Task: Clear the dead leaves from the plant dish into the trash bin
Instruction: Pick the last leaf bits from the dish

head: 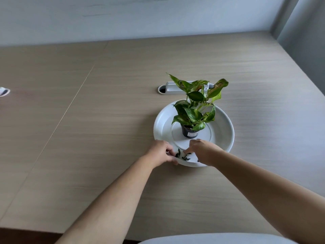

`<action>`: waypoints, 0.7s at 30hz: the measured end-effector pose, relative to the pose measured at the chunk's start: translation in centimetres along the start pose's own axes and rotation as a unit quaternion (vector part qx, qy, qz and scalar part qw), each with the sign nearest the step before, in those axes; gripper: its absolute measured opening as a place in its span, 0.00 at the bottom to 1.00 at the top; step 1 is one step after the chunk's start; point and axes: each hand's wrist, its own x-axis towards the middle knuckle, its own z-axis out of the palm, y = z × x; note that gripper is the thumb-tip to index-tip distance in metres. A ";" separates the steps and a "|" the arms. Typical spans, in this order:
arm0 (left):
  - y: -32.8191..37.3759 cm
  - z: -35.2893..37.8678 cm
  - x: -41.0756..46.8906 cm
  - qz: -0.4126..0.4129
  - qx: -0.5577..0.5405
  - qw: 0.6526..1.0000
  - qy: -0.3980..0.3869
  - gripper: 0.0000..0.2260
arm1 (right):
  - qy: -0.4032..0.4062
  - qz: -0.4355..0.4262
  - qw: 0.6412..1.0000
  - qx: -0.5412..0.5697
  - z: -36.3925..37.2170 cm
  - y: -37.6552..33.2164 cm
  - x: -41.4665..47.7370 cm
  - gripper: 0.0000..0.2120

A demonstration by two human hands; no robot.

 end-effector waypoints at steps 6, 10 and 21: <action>0.3 -0.2 0.6 -0.033 0.006 0.999 -0.022 0.15 | 0.012 0.050 0.997 0.054 0.5 1.7 -1.1 0.28; 2.0 0.3 2.1 -0.037 0.093 0.995 -0.024 0.20 | 0.058 0.086 0.989 0.105 0.3 2.1 -1.3 0.23; 4.9 4.2 3.4 -0.041 0.165 0.986 0.000 0.11 | -0.010 0.076 0.996 0.054 0.0 1.2 -0.6 0.13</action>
